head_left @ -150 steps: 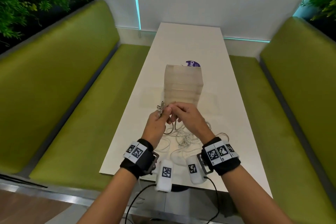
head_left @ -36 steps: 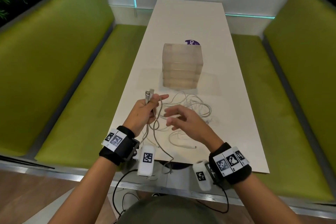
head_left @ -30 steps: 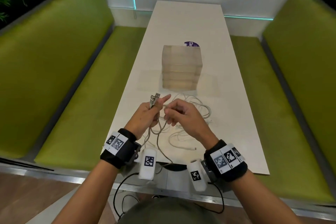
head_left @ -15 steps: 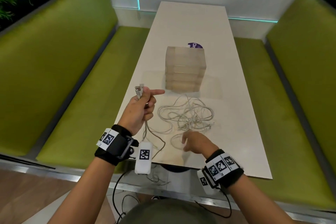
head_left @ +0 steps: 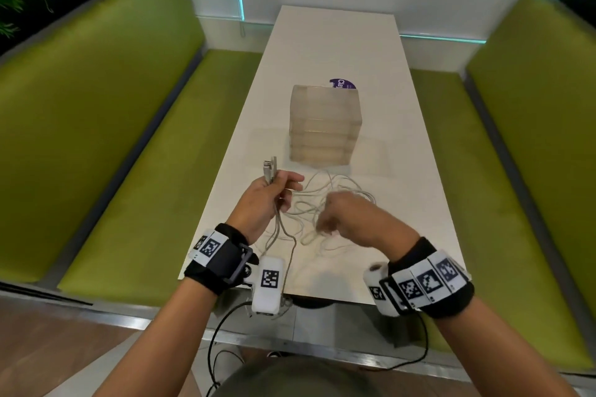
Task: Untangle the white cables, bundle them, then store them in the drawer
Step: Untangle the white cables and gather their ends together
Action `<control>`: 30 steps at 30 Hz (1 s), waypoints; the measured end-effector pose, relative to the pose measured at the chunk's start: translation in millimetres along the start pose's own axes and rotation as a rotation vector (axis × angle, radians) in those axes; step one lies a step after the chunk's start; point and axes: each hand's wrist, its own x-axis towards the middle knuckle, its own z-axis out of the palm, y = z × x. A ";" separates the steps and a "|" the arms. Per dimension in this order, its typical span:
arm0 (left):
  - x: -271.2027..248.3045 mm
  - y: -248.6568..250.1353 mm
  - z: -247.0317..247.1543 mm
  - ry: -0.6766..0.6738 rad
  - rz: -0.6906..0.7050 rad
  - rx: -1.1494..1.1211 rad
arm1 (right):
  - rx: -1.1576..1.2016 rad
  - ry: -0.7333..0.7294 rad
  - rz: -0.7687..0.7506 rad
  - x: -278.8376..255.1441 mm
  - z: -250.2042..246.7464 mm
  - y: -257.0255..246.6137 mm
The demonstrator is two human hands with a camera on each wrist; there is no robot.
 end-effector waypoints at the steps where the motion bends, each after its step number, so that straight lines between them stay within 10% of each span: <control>1: 0.5 -1.3 5.4 -0.010 -0.009 -0.007 | 0.025 0.107 -0.055 0.4 -10.6 -5.7; 15: -7.9 -2.9 28.1 -0.190 -0.046 -0.200 | 0.810 0.655 -0.001 16.2 -19.7 -17.5; 22: -9.5 -2.8 17.2 -0.303 0.009 -0.125 | 0.811 0.786 0.040 17.7 -6.8 -12.7; 25: -6.4 -0.7 11.2 -0.223 0.063 -0.021 | 0.987 0.674 0.128 18.9 -0.8 -5.8; 30: -1.5 10.5 9.0 -0.078 0.060 -0.276 | 0.795 -0.054 0.007 13.5 28.6 2.7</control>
